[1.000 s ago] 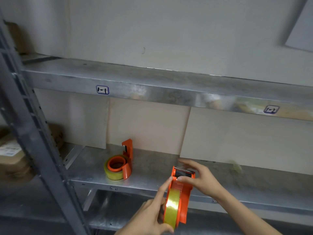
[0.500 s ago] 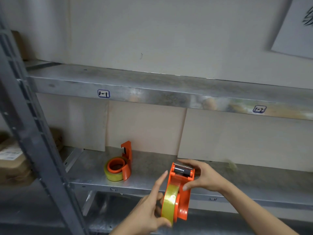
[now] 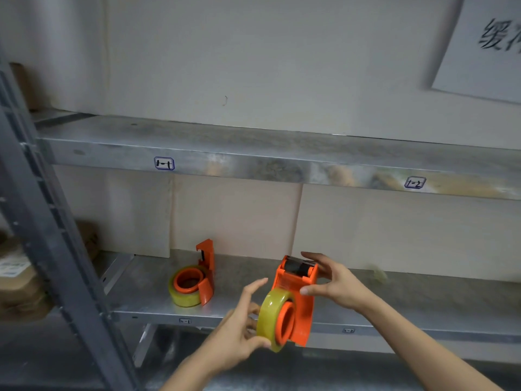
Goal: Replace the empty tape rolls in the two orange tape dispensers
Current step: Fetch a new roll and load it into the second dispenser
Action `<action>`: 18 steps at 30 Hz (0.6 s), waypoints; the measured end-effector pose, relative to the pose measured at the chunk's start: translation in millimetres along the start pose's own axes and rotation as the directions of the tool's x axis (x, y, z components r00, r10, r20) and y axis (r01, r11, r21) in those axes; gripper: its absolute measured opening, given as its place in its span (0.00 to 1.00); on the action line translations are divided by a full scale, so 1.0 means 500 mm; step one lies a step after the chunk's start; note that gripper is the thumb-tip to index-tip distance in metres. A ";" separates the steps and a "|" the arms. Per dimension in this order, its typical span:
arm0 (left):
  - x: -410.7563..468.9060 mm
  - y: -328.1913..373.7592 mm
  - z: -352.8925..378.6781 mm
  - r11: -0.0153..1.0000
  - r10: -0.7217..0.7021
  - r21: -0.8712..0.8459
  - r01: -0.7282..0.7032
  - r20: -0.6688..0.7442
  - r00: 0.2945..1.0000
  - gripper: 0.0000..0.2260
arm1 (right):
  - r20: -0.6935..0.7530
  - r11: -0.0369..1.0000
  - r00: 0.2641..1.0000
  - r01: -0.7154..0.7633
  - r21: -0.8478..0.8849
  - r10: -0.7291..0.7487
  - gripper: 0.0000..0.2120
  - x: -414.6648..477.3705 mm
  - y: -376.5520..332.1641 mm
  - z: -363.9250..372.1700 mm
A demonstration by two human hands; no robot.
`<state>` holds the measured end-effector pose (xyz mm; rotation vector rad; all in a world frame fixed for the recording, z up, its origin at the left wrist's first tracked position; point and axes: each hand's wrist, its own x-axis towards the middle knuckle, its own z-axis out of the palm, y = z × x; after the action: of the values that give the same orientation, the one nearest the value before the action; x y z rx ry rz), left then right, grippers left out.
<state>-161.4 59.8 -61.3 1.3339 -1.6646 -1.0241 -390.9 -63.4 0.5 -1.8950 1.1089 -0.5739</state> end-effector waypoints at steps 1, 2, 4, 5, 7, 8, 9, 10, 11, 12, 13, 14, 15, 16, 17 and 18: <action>0.003 -0.003 0.000 1.000 -0.008 0.007 0.008 -0.014 1.000 0.45 | -0.029 1.000 1.000 -0.008 0.017 0.008 0.39 0.005 0.005 0.005; 0.006 -0.006 0.000 1.000 -0.015 0.019 0.015 -0.022 1.000 0.44 | -0.051 0.999 0.999 -0.017 0.042 0.019 0.38 0.010 0.009 0.011; 0.014 -0.010 0.000 0.999 -0.017 0.042 0.018 -0.032 0.999 0.42 | -0.077 0.994 0.996 -0.036 0.103 0.044 0.37 0.021 0.015 0.021; 0.018 -0.013 -0.001 0.999 -0.012 0.042 0.013 -0.035 0.999 0.41 | -0.088 0.991 0.995 -0.036 0.128 0.048 0.37 0.027 0.017 0.025; 0.027 -0.017 -0.004 1.000 -0.008 0.027 0.010 -0.042 0.999 0.40 | -0.096 0.990 0.995 -0.019 0.138 0.032 0.36 0.043 0.018 0.031; 0.031 -0.021 -0.008 1.000 -0.009 0.018 0.010 -0.043 0.999 0.39 | -0.091 0.992 0.996 -0.008 0.122 0.019 0.35 0.051 0.018 0.034; 0.036 -0.025 -0.012 1.000 -0.007 0.009 0.008 -0.041 0.999 0.38 | -0.085 0.995 0.996 0.002 0.103 0.007 0.34 0.058 0.018 0.036; 0.040 -0.028 -0.017 1.000 -0.005 0.007 0.006 -0.041 0.999 0.36 | -0.084 0.996 0.996 0.010 0.088 -0.003 0.33 0.066 0.020 0.038; 0.044 -0.030 -0.022 1.000 -0.003 0.013 0.004 -0.046 0.999 0.35 | -0.091 0.997 0.996 0.015 0.079 -0.008 0.32 0.074 0.023 0.041; 0.048 -0.033 -0.026 1.000 0.000 0.024 0.002 -0.060 0.998 0.33 | -0.105 0.997 0.994 0.019 0.076 -0.011 0.31 0.081 0.027 0.043; 0.053 -0.035 -0.031 0.999 0.004 0.036 -0.001 -0.080 0.997 0.32 | -0.120 0.997 0.993 0.019 0.076 -0.010 0.31 0.090 0.032 0.046; 0.059 -0.038 -0.035 0.999 0.007 0.052 -0.002 -0.099 0.995 0.29 | -0.136 0.997 0.991 0.017 0.077 -0.006 0.30 0.101 0.037 0.051; 0.065 -0.041 -0.038 0.997 0.007 0.072 0.001 -0.112 0.994 0.27 | -0.156 0.997 0.988 0.011 0.079 0.001 0.30 0.112 0.042 0.056; 0.072 -0.043 -0.040 0.996 0.004 0.090 0.007 -0.121 0.993 0.25 | -0.181 0.997 0.984 0.006 0.082 0.009 0.29 0.125 0.046 0.060; 0.079 -0.046 -0.041 0.995 -0.002 0.100 0.015 -0.133 0.991 0.25 | -0.205 0.996 0.979 0.000 0.085 0.018 0.28 0.138 0.049 0.066; 0.084 -0.051 -0.042 0.994 -0.010 0.108 0.026 -0.147 0.989 0.25 | -0.224 0.996 0.974 -0.010 0.088 0.030 0.27 0.151 0.051 0.072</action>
<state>-139.8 12.2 -73.1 1.4622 -1.6203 -0.8339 -339.3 -119.3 -42.6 -1.7739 1.2253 -0.8283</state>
